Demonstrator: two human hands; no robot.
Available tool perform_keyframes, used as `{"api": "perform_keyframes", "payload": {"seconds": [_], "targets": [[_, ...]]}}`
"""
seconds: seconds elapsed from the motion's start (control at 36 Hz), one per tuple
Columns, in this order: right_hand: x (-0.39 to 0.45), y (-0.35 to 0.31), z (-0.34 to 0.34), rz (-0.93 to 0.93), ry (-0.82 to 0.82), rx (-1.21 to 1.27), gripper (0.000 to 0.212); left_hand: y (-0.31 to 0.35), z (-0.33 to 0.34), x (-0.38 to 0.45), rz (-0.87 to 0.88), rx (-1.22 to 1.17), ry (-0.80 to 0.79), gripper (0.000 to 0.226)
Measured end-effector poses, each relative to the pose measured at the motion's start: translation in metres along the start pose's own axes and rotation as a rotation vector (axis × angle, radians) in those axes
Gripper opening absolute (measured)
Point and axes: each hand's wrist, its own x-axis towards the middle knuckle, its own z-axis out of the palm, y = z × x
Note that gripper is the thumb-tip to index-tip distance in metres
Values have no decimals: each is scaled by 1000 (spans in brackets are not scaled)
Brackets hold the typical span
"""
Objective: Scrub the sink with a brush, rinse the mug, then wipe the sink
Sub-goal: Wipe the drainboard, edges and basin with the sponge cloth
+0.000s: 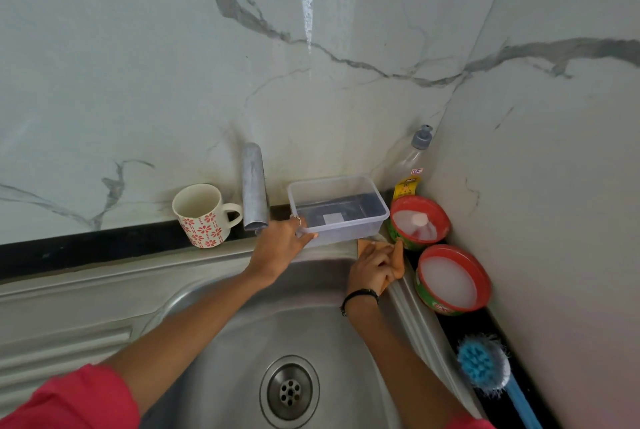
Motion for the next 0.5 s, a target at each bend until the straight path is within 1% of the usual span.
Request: {"api": "perform_keyframes", "payload": {"seconds": [0.11, 0.19, 0.22, 0.25, 0.28, 0.33, 0.39, 0.44, 0.5], "targets": [[-5, 5, 11, -50, 97, -54, 52, 3, 6, -3, 28, 42, 26, 30], [-13, 9, 18, -65, 122, -124, 51, 0, 11, -3, 24, 43, 20, 31], [-15, 10, 19, -58, 135, -153, 53, -1, 12, -3, 19, 45, 18, 31], [-16, 11, 21, -51, 143, -169, 61, -1, 13, -3, 16, 50, 19, 32], [-18, 12, 22, -58, 137, -185, 67, -2, 14, -3, 14, 59, 19, 32], [-23, 14, 23, -62, 118, -191, 62, -1, 15, -2, 10, 85, 19, 32], [-27, 17, 19, -9, 57, -134, 55, 3, 16, -2, 2, 113, 9, 33], [-33, 21, 14, 55, -8, -65, 54, 8, 15, -3, -18, 138, -3, 32], [-39, 21, 17, 64, -26, -60, 53, 11, 15, -3, -36, 143, -18, 32]]}}
